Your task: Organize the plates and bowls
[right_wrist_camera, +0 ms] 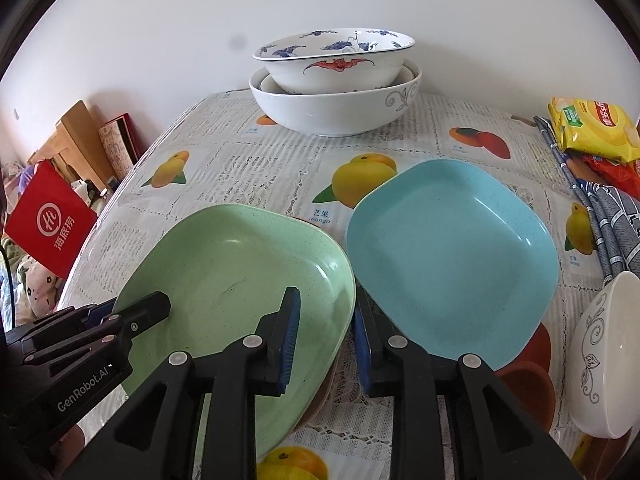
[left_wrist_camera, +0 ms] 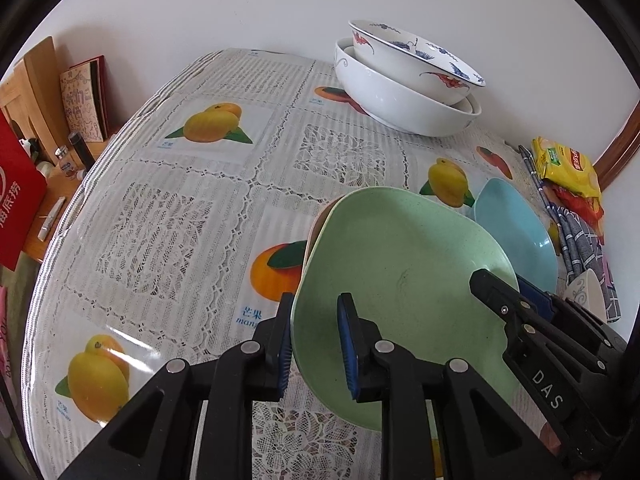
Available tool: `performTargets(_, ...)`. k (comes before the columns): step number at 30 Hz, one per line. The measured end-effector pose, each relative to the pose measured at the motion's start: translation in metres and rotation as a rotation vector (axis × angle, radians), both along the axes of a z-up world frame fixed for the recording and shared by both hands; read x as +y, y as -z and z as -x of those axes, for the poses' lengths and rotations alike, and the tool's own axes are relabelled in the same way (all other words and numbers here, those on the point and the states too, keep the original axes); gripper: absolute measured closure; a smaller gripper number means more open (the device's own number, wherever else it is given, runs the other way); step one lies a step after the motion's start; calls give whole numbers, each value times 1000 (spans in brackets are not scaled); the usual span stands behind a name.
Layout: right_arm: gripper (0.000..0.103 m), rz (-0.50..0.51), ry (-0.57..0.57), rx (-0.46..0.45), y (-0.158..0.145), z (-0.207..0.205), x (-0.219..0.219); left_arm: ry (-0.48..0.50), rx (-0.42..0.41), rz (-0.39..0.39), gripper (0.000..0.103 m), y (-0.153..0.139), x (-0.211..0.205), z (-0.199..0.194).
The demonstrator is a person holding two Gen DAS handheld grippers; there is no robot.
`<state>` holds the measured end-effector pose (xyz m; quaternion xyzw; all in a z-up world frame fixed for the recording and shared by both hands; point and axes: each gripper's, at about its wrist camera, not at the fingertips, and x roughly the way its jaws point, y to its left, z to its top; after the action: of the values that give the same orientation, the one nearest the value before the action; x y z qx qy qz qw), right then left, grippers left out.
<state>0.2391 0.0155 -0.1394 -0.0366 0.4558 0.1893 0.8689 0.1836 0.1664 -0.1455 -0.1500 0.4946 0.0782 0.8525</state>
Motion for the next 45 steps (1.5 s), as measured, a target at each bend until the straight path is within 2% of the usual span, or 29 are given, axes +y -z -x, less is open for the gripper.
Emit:
performTargets(2,74,15,-8,-13,-3,5,1,6,-2,3,80,-3,-2,4)
performTargets(3,70,18,-13,-17,-5,8,1,10,-5,3,72,-5,-3,6)
performTargets(4,67,19,-16,-24,-7,11,0,11,-8,-2,56,-7,-4,8)
performTargets(6,66,19,-16,-37,-11,17,-2,6,-39,-23,40,-15,-6,15)
performTargets(11,62,-11,-9,-45,-23,32,-11,13,-76,-44,40,-34,-14,28)
performTargets(16,53,-9,5,-80,-39,49,-26,25,-113,-52,40,-50,-24,39)
performTargets(21,51,-11,40,-116,-55,64,-52,53,-150,-69,40,-66,-43,49)
performTargets(25,39,-26,86,-154,-68,78,-76,63,-195,-84,40,-81,-57,59)
performTargets(32,36,-1,133,-205,-86,104,-106,75,-249,-77,40,-103,-78,75)
performTargets(36,36,3,128,-195,-92,115,-113,68,-287,-92,40,-112,-88,84)
performTargets(45,35,-7,153,-185,-98,128,-121,116,-277,-71,40,-119,-95,89)
